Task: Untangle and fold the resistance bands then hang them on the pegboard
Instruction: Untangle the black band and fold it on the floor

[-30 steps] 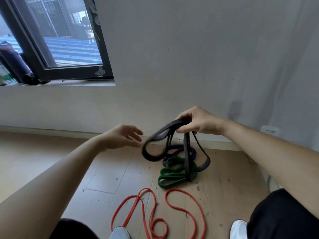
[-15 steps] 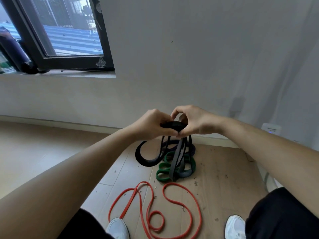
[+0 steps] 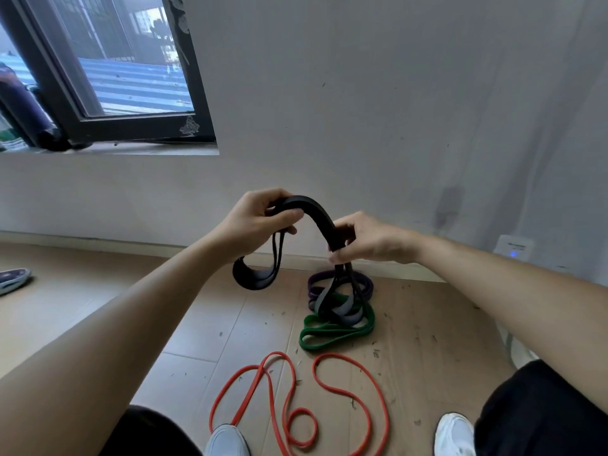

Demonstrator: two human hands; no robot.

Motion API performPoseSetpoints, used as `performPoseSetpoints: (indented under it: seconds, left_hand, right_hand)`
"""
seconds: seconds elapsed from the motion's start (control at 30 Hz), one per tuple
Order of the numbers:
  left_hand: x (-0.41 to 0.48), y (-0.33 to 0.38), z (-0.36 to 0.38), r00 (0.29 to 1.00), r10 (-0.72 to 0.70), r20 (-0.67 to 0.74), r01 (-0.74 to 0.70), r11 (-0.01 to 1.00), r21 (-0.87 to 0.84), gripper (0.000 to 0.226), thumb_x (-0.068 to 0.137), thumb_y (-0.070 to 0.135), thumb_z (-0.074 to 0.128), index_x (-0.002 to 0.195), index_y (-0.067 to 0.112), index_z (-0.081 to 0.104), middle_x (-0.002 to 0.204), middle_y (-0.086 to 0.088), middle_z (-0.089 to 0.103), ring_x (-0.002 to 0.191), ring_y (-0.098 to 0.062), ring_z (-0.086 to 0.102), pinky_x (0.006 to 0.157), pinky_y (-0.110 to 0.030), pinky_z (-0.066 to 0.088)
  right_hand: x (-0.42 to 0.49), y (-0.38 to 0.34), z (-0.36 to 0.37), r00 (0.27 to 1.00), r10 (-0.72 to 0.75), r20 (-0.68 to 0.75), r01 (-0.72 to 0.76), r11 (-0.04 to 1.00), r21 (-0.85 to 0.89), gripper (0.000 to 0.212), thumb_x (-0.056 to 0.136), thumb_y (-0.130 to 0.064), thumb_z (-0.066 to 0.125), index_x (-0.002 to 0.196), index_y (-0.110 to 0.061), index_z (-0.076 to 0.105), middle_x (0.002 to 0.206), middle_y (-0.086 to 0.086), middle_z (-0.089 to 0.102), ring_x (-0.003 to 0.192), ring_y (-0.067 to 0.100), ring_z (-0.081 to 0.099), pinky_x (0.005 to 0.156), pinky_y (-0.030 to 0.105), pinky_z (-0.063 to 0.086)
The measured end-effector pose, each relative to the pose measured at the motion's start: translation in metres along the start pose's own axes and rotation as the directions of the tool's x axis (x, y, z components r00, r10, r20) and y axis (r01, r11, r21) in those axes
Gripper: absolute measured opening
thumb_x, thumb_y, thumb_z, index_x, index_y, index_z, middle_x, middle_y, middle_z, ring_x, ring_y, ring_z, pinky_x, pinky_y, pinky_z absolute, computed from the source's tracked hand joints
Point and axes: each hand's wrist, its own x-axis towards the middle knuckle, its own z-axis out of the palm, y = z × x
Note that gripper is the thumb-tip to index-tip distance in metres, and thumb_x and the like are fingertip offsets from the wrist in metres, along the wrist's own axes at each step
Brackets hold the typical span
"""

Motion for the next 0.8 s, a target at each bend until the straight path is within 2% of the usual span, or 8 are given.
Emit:
performPoseSetpoints:
  seconds: [0.1,0.17,0.27,0.33,0.43,0.6,0.7,0.8]
  left_hand:
    - [-0.006,-0.006,-0.012,0.995,-0.087,0.051,0.081,0.99,0.115,0.012,0.095,0.015,0.07,0.106,0.01,0.07,0.089,-0.006,0.069,0.08,-0.016,0.072,0.082,-0.033,0.059]
    - [-0.012,-0.009,-0.012,0.978,-0.158,0.138,0.137,0.979,0.15,0.016,0.092,0.015,0.072,0.108,0.014,0.069,0.09,-0.007,0.071,0.081,-0.018,0.071,0.082,-0.031,0.059]
    - [-0.013,-0.006,0.003,0.955,-0.169,0.243,0.122,0.973,0.197,0.023,0.089,0.021,0.076,0.11,0.016,0.069,0.09,-0.009,0.071,0.077,-0.018,0.066,0.072,-0.026,0.054]
    - [-0.01,-0.003,0.012,0.967,-0.139,0.215,0.103,0.98,0.171,0.022,0.088,0.024,0.078,0.106,0.014,0.071,0.085,-0.008,0.073,0.073,-0.013,0.064,0.067,-0.024,0.049]
    - [-0.007,-0.001,0.019,0.979,-0.121,0.167,0.097,0.985,0.144,0.019,0.087,0.022,0.079,0.102,0.012,0.073,0.085,-0.009,0.075,0.073,-0.012,0.065,0.068,-0.024,0.049]
    - [-0.003,-0.001,0.024,0.98,-0.07,0.188,0.014,0.958,0.286,0.021,0.084,0.029,0.081,0.101,0.017,0.075,0.088,0.003,0.076,0.083,-0.013,0.072,0.077,-0.028,0.057]
    - [-0.002,0.003,0.027,0.975,-0.042,0.22,-0.058,0.9,0.433,0.027,0.08,0.034,0.084,0.101,0.019,0.077,0.086,0.007,0.076,0.081,-0.009,0.071,0.08,-0.033,0.059]
    - [-0.002,0.003,0.028,0.969,-0.074,0.237,-0.05,0.878,0.476,0.03,0.077,0.039,0.086,0.101,0.022,0.078,0.085,0.008,0.076,0.08,-0.007,0.071,0.08,-0.036,0.059]
  right_hand:
    - [-0.005,-0.005,-0.012,0.998,0.01,-0.065,-0.007,0.999,0.038,0.019,0.083,-0.005,0.077,0.102,-0.005,0.07,0.067,-0.01,0.06,0.059,0.0,0.056,0.055,0.011,0.041]
    - [-0.007,-0.006,-0.017,0.995,0.003,-0.095,0.002,0.998,0.059,0.021,0.084,-0.001,0.074,0.103,-0.007,0.068,0.059,-0.015,0.059,0.052,-0.003,0.052,0.049,0.008,0.037]
    - [-0.01,-0.01,-0.013,0.996,-0.03,-0.078,0.034,0.998,0.059,0.021,0.083,-0.001,0.075,0.102,-0.008,0.069,0.068,-0.01,0.066,0.061,0.001,0.059,0.057,0.012,0.043]
    - [-0.011,-0.013,-0.007,0.998,-0.048,-0.052,0.049,0.998,0.034,0.022,0.082,-0.007,0.079,0.102,-0.012,0.071,0.076,-0.003,0.07,0.07,0.008,0.063,0.066,0.021,0.049]
    - [-0.011,-0.012,-0.003,0.996,-0.064,-0.057,0.065,0.997,0.028,0.021,0.082,-0.01,0.08,0.101,-0.014,0.073,0.078,-0.002,0.07,0.072,0.01,0.063,0.072,0.029,0.049]
    - [-0.015,-0.005,-0.002,0.997,-0.078,-0.029,0.078,0.997,-0.008,0.02,0.082,-0.011,0.082,0.1,-0.016,0.077,0.066,-0.013,0.065,0.053,0.002,0.046,0.054,0.014,0.035]
    - [-0.017,-0.001,0.001,0.996,-0.087,-0.023,0.087,0.996,0.01,0.016,0.083,-0.012,0.082,0.098,-0.014,0.079,0.072,-0.005,0.068,0.054,0.002,0.045,0.054,0.016,0.035]
    - [-0.019,0.001,0.003,0.995,-0.075,-0.059,0.078,0.995,0.061,0.016,0.083,-0.009,0.082,0.099,-0.011,0.079,0.075,-0.001,0.07,0.057,0.001,0.049,0.056,0.014,0.038]
